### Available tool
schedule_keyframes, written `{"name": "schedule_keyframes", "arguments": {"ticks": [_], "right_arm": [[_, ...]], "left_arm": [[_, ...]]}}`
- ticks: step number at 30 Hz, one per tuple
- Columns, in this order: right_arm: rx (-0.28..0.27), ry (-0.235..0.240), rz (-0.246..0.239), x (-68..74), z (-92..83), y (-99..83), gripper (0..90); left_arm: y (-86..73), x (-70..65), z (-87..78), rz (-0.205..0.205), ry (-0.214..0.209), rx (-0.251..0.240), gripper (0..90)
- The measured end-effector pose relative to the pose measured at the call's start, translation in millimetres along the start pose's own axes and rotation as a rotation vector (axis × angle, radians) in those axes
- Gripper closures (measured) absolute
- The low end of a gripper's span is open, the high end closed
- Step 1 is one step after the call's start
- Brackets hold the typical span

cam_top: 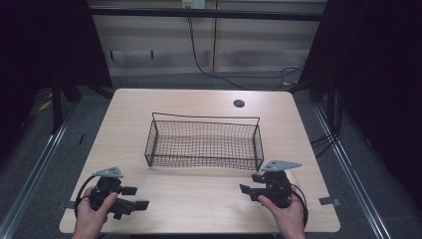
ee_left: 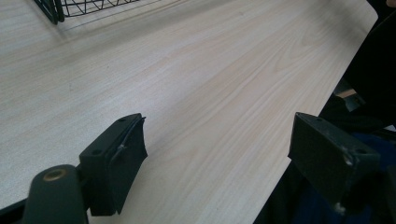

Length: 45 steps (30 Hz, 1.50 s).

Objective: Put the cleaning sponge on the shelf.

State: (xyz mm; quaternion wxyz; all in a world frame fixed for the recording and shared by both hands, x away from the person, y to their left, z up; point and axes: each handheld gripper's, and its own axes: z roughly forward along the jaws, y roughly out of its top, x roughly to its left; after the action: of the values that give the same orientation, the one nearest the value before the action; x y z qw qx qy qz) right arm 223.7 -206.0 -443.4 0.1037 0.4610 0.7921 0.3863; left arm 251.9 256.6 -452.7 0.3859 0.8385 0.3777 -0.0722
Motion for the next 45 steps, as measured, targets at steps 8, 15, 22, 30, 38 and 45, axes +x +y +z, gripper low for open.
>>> {"name": "schedule_keyframes", "arguments": {"ticks": [8,15,22,30,38,45], "right_arm": [[0.012,0.047,0.036,0.7,-1.8,2.5,32.1],[0.055,0.100,0.087,-2.7,-2.2,5.9,25.5],[0.046,0.108,0.108,-4.8,-8.5,9.0,21.0],[0.023,0.105,0.118,-6.2,-14.8,10.9,22.2],[0.060,0.144,0.120,-8.4,-20.6,15.9,21.8],[0.073,0.138,0.134,-13.6,-28.3,18.0,20.1]], "left_arm": [[-0.1,-0.9,1.2,-0.001,0.001,-0.005,18.4],[-0.2,-1.0,1.0,-0.002,0.003,0.000,18.4],[-0.2,-1.5,2.0,-0.005,0.001,-0.005,18.4],[-0.3,-1.6,2.3,-0.006,0.008,-0.003,18.4],[-0.3,-1.4,1.8,-0.007,0.004,-0.004,18.4],[-0.1,-1.3,1.7,-0.007,0.006,0.000,18.4]]}}
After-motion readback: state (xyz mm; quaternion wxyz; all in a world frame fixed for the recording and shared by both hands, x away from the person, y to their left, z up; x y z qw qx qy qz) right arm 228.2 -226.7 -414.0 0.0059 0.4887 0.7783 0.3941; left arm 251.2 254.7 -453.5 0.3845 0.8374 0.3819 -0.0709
